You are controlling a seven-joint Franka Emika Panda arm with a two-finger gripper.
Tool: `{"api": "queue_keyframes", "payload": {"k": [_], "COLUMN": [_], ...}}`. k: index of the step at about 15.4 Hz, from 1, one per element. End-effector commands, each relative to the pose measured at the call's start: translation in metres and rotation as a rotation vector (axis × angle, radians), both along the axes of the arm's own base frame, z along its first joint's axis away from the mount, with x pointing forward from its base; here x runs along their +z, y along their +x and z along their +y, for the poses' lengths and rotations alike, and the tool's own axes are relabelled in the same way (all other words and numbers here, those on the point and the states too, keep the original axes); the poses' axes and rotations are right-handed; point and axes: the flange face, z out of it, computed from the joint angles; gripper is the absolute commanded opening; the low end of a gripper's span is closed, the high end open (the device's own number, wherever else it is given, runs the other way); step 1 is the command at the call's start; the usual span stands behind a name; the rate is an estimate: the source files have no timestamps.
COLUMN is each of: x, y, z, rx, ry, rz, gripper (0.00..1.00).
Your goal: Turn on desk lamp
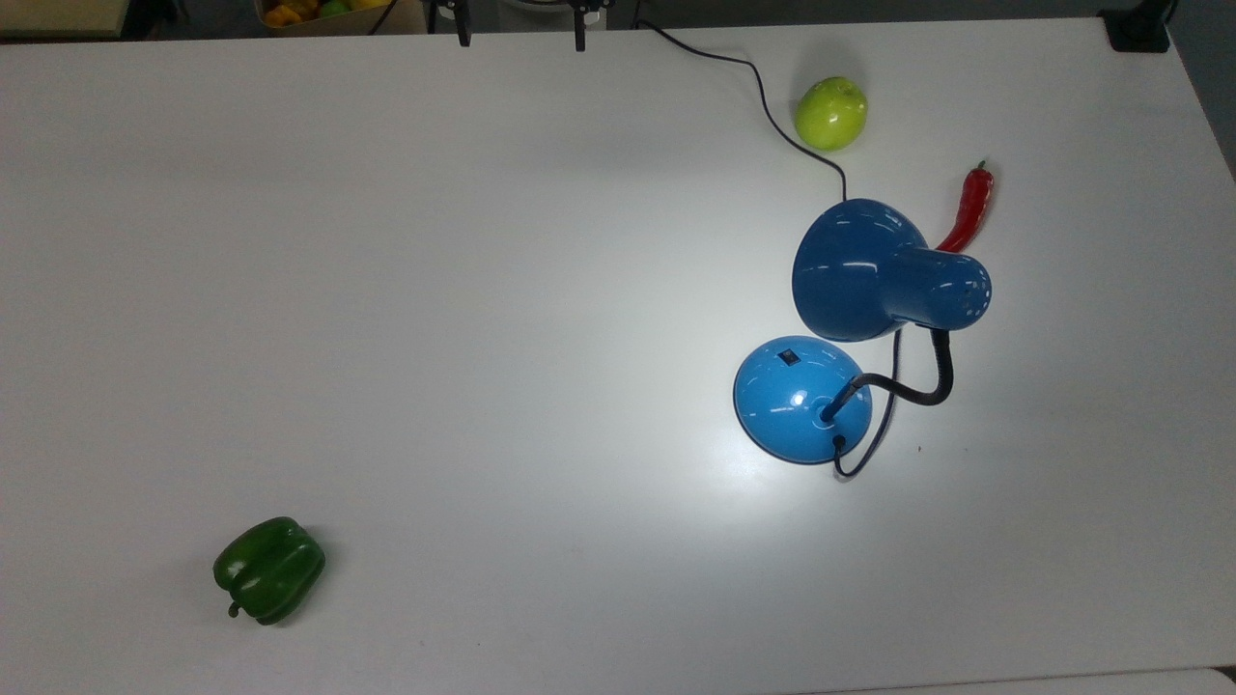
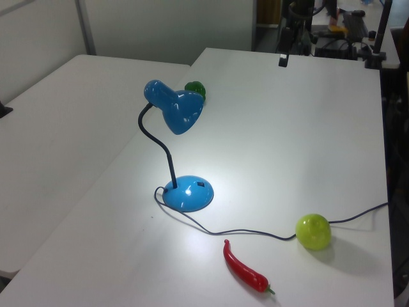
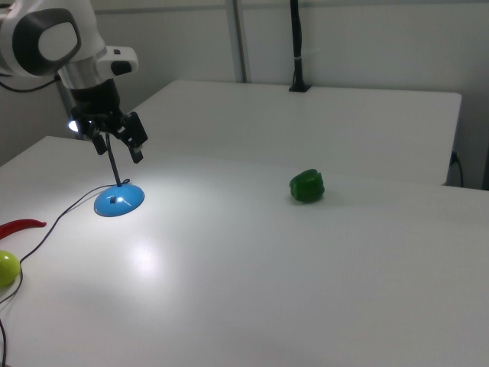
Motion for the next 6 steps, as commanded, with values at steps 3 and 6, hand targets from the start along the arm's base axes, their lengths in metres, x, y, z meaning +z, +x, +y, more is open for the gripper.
{"api": "queue_keyframes", "payload": {"k": [3, 6], "x": [0.0033, 0.0019], "y": [0.0029, 0.0024], "z": [-0.0018, 0.0015], "rx": [0.097, 0.101], "ry": [-0.005, -0.006], "rz": [-0.031, -0.024], "gripper": [1.00, 1.00]}}
